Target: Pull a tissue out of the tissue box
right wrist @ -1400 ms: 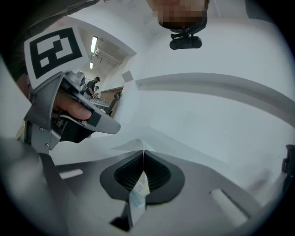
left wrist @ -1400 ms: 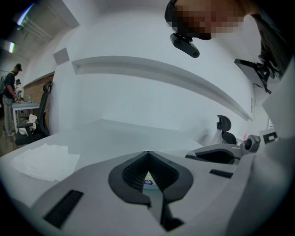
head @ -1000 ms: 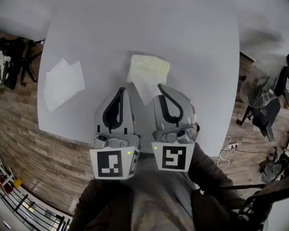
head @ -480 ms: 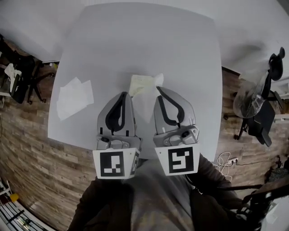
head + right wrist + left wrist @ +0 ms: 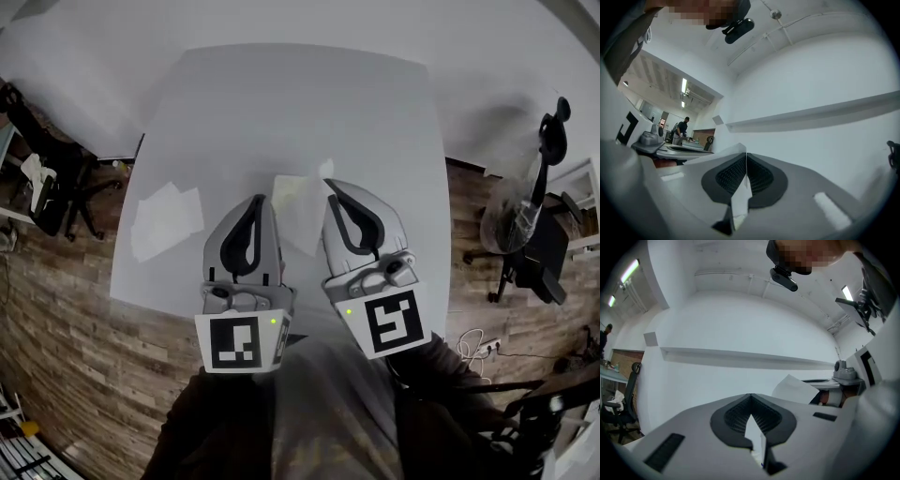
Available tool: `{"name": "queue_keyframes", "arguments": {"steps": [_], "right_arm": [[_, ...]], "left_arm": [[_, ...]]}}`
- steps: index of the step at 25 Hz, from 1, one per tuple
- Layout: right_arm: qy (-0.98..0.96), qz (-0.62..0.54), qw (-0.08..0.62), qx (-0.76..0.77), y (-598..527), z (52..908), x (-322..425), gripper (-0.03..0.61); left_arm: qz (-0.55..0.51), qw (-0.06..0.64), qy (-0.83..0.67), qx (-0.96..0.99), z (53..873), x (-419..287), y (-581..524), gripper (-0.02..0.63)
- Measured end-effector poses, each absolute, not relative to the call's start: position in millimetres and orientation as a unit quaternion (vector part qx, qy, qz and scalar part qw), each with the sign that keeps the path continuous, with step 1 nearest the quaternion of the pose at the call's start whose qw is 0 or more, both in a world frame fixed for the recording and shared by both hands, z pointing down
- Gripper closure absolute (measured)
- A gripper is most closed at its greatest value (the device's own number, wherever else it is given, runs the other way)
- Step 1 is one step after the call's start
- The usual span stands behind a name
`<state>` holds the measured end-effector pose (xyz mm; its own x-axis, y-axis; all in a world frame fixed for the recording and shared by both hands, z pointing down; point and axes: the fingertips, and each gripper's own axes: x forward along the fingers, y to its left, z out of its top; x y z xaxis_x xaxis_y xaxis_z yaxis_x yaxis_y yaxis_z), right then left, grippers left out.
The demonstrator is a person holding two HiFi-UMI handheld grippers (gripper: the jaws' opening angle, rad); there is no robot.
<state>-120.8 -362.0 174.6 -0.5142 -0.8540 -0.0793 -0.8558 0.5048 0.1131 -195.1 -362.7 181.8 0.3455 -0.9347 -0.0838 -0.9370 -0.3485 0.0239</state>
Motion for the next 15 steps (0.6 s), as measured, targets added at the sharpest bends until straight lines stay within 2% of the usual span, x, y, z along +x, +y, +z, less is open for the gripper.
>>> {"name": "queue_keyframes", "arguments": {"steps": [7,15], "right_arm": [[0.875,0.044,0.038,-0.480,-359.2,166.2,-115.4,0.575],[0.880,0.044,0.041,-0.471,-356.4,162.7,-116.0,0.577]], "left_arm": [[0.045,0.025,0.564,-0.824,177.2,-187.4,-353.8,0.617],[0.045,0.029,0.560,-0.827,175.1,-183.0,-351.9,0.617]]}}
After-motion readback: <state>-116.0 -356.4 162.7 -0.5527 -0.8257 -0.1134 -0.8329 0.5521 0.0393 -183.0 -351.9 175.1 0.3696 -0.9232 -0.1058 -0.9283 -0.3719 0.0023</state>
